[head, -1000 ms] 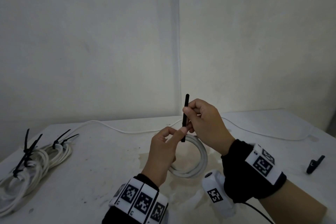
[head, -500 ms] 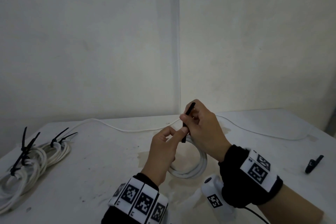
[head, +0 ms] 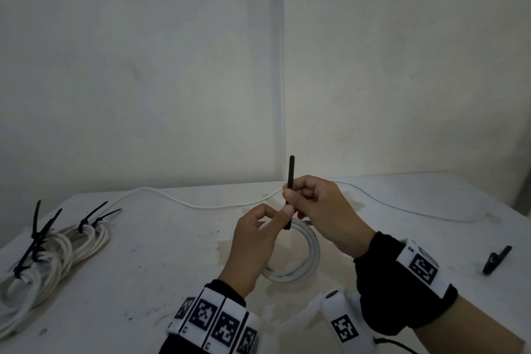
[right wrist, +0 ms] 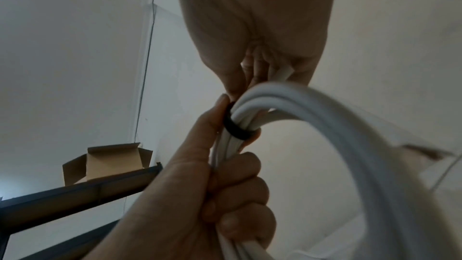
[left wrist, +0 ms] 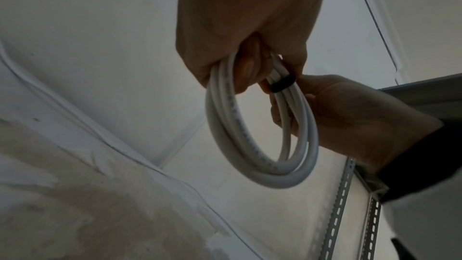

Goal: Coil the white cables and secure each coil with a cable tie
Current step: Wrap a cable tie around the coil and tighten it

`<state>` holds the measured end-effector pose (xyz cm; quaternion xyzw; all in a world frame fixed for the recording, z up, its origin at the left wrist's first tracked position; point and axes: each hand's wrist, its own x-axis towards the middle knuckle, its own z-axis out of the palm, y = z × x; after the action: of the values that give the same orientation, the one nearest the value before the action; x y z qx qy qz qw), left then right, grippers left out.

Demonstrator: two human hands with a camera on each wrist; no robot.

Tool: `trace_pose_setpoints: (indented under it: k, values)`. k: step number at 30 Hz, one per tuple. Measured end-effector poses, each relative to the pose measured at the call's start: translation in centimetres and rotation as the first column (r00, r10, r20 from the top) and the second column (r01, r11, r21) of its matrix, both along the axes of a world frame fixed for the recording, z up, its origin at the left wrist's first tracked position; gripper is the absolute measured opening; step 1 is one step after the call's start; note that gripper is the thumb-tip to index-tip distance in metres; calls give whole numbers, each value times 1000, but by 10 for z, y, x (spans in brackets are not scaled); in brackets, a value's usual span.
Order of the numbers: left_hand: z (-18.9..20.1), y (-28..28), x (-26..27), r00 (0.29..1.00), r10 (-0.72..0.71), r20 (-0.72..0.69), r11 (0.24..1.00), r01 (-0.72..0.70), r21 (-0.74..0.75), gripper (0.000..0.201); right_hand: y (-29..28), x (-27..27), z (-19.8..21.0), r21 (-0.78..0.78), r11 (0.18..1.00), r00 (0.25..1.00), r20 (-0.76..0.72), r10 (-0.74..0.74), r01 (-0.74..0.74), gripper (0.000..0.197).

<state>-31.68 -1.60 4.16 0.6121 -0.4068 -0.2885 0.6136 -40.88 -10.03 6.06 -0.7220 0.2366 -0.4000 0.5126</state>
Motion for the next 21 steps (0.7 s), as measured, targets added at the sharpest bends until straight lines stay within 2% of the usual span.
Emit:
trace_pose_setpoints:
  k: [6, 10, 13, 15, 17, 21]
  values:
    - [-2, -1, -3, 1000, -4, -8, 1000, 5, 7, 35, 0, 3, -2, -122, 988, 995, 18, -96, 97, 16]
    - [-4, 2, 4, 1000, -11, 29, 1000, 10, 15, 32, 3, 3, -5, -37, 999, 998, 54, -36, 38, 15]
    - [-4, 3, 13, 1000, 10, -5, 1000, -10, 17, 32, 3, -2, -2, -86, 992, 992, -93, 82, -90, 9]
    - [-1, 3, 18, 999, 30, -43, 999, -31, -10, 33, 6, -5, -5, -140, 973, 960, -241, 145, -182, 21]
    - [2, 4, 23, 998, 10, -60, 1000, -11, -26, 33, 9, -6, -9, -176, 963, 933, -333, 137, -204, 26]
    - [4, 7, 29, 980, -89, -180, 996, 87, -23, 38, 10, -1, -17, -127, 984, 953, -290, 86, -128, 29]
